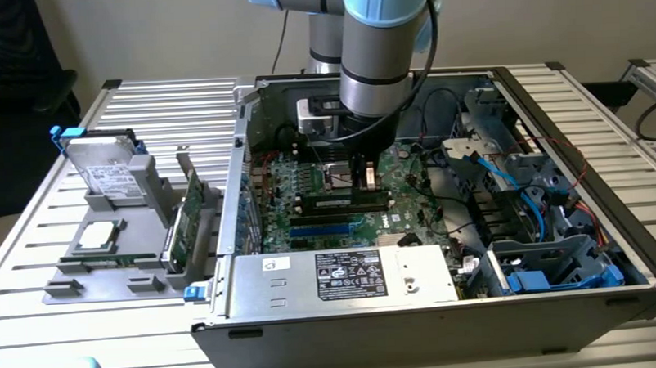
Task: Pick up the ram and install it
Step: 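Insert the ram into the slot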
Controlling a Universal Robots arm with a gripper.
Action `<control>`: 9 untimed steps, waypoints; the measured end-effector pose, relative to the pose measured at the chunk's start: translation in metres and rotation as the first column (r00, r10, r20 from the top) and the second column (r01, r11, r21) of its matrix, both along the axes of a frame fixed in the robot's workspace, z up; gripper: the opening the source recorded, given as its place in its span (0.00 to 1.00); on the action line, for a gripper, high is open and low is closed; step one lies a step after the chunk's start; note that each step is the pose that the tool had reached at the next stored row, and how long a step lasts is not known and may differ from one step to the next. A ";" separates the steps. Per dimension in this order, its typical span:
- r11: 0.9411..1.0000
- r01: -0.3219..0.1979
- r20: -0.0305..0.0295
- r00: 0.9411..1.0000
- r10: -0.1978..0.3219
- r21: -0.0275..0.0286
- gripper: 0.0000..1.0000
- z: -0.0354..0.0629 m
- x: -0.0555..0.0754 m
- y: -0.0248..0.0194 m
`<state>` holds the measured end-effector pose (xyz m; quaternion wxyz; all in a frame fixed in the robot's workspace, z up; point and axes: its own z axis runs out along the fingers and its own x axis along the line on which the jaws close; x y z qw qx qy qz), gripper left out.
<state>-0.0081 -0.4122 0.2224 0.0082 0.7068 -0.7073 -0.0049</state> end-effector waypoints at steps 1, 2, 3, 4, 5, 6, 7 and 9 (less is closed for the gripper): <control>1.000 0.000 0.000 1.000 0.000 0.000 0.14 -0.0003 0.000 0.0000; 1.000 0.000 0.000 1.000 0.000 0.000 0.14 -0.0006 0.000 0.0000; 1.000 0.000 0.000 1.000 0.000 0.000 0.14 -0.0008 0.000 0.0000; 1.000 0.000 0.000 1.000 0.000 0.000 0.14 -0.0011 0.000 0.0000; 1.000 0.000 0.000 1.000 0.000 0.000 0.14 -0.0014 0.000 0.0000; 1.000 0.000 0.000 1.000 0.000 0.000 0.14 -0.0016 0.000 0.0000; 1.000 0.000 0.000 1.000 0.000 0.000 0.14 -0.0019 0.000 0.0000; 1.000 0.000 0.000 1.000 0.000 0.000 0.14 -0.0023 0.000 0.0000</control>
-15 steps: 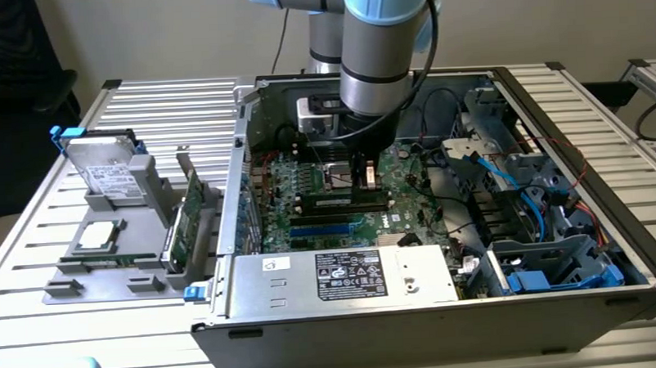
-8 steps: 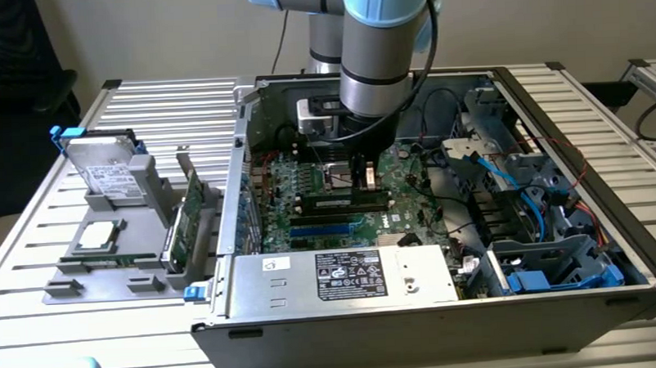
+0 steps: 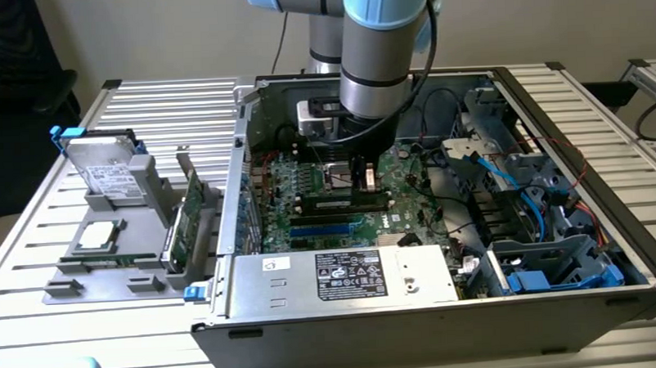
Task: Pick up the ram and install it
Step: 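Insert the ram into the slot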
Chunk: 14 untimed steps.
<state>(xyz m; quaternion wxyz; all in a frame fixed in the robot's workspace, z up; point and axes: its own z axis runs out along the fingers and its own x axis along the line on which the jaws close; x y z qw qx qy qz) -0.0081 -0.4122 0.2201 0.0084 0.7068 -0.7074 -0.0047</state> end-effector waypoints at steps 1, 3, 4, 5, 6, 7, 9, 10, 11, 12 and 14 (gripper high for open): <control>1.000 0.000 0.000 1.000 0.000 0.000 0.14 -0.0002 0.000 0.0000; 1.000 0.000 0.000 1.000 0.000 0.000 0.14 -0.0003 0.000 0.0000; 1.000 0.000 0.000 1.000 0.000 0.000 0.14 -0.0003 0.000 0.0000; 1.000 0.000 0.000 1.000 0.000 -0.001 0.16 -0.0002 0.000 0.0000; 1.000 0.000 0.000 1.000 0.000 -0.001 0.22 0.0001 0.000 0.0001; 1.000 0.000 0.000 1.000 0.000 -0.001 0.22 0.0008 0.000 0.0000; 1.000 0.000 0.000 1.000 0.000 -0.002 0.28 0.0041 0.000 0.0001; 1.000 0.000 0.000 1.000 0.000 -0.003 0.28 0.0064 0.000 0.0000; 1.000 0.000 0.000 1.000 0.000 -0.004 0.28 0.0088 0.000 0.0000; 1.000 0.000 0.000 1.000 0.000 -0.005 0.28 0.0108 0.000 0.0000; 1.000 0.000 0.000 1.000 0.000 -0.006 0.28 0.0151 0.000 0.0000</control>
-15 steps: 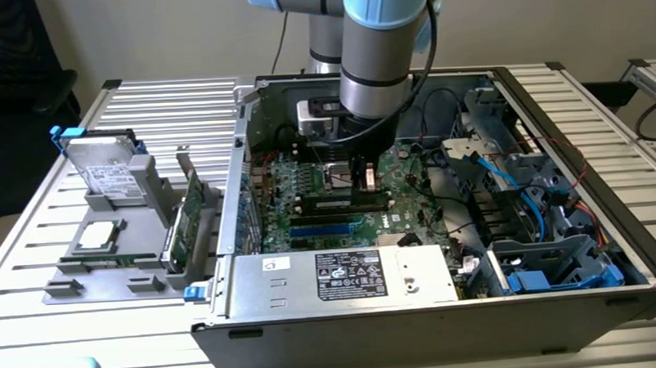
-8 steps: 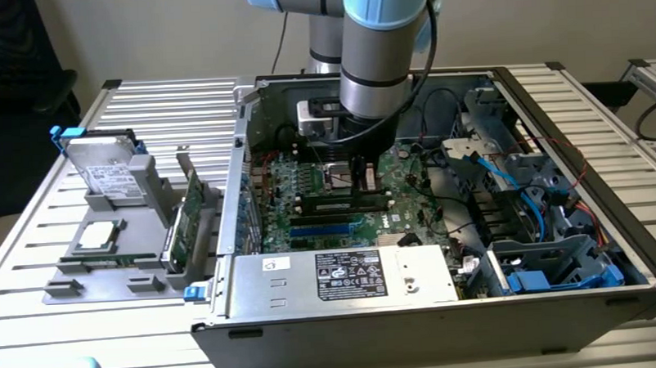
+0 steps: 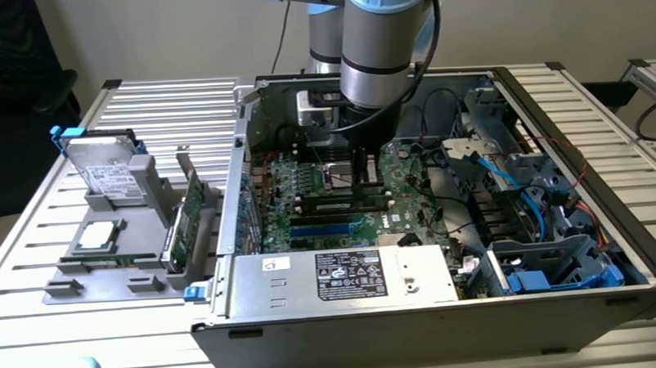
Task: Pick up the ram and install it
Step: 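Insert the ram into the slot, then press down the ram until it locks into place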
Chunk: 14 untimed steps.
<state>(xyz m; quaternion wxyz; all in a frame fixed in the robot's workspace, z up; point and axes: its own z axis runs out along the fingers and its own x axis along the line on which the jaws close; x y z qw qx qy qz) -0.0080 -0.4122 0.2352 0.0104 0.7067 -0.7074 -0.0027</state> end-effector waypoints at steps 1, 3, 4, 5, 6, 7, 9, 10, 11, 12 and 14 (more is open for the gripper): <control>1.000 0.000 0.000 1.000 0.000 0.000 0.28 0.0023 0.000 0.0000; 1.000 0.000 0.000 1.000 0.000 -0.001 0.28 0.0066 0.001 0.0000; 1.000 0.000 0.000 1.000 0.000 0.000 0.28 0.0085 0.002 0.0000; 1.000 0.000 0.000 1.000 0.000 0.000 0.28 0.0095 0.003 -0.0001; 1.000 0.000 0.000 1.000 0.000 0.000 0.28 0.0097 0.004 -0.0003; 1.000 0.000 -0.001 1.000 0.000 0.000 0.28 0.0097 0.005 -0.0008; 1.000 -0.001 -0.001 1.000 0.001 0.000 0.28 0.0097 0.005 -0.0007; 1.000 -0.001 -0.001 1.000 0.001 0.000 0.28 0.0097 0.005 -0.0007; 1.000 -0.001 -0.001 1.000 0.001 0.000 0.28 0.0097 0.005 -0.0007; 1.000 -0.002 -0.001 1.000 0.002 0.000 0.28 0.0097 0.005 -0.0007; 1.000 -0.002 -0.001 1.000 0.002 0.000 0.28 0.0098 0.005 -0.0008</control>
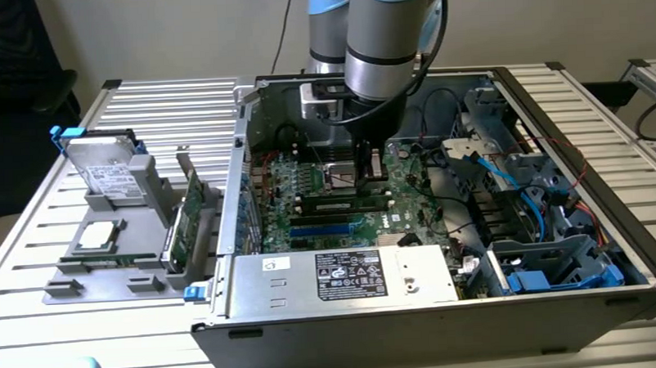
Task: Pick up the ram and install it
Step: 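Press down the ram until it locks into place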
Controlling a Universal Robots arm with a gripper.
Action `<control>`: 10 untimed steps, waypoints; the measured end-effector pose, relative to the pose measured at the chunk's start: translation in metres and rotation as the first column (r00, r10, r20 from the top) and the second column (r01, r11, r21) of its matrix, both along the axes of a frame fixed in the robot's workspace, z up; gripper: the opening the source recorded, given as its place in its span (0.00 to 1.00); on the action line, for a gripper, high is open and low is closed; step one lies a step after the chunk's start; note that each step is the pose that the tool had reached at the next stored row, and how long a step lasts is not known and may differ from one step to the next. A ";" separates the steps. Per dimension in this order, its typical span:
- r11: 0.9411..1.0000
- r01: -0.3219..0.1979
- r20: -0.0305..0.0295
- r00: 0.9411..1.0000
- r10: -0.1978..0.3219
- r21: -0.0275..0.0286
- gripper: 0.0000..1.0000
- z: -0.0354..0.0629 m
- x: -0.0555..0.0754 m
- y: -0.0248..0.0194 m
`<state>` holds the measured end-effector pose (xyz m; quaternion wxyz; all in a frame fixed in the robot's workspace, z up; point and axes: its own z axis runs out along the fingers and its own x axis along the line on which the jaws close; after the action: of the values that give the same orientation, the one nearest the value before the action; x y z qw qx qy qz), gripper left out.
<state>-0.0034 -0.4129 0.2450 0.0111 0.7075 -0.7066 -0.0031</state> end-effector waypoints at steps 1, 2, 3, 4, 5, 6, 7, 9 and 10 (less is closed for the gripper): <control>1.000 0.000 0.000 1.000 0.000 0.000 0.28 0.0000 0.000 0.0000; 1.000 -0.001 0.000 1.000 0.001 0.000 0.26 0.0000 0.000 0.0000; 1.000 -0.001 0.000 1.000 0.001 0.000 0.26 0.0000 0.000 0.0000; 1.000 -0.001 0.000 1.000 0.001 0.000 0.20 0.0000 0.000 0.0000; 1.000 -0.002 0.000 1.000 0.002 0.000 0.14 0.0000 0.000 0.0000; 1.000 -0.002 0.000 1.000 0.002 0.000 0.14 0.0000 0.000 0.0000; 1.000 -0.002 0.000 1.000 0.002 0.000 0.11 0.0000 0.000 0.0000; 1.000 -0.002 0.000 1.000 0.002 0.000 0.11 0.0001 0.000 0.0002; 1.000 -0.002 0.000 1.000 0.002 0.000 0.11 0.0000 0.000 0.0002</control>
<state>-0.0030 -0.4127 0.2450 0.0110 0.7083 -0.7058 -0.0029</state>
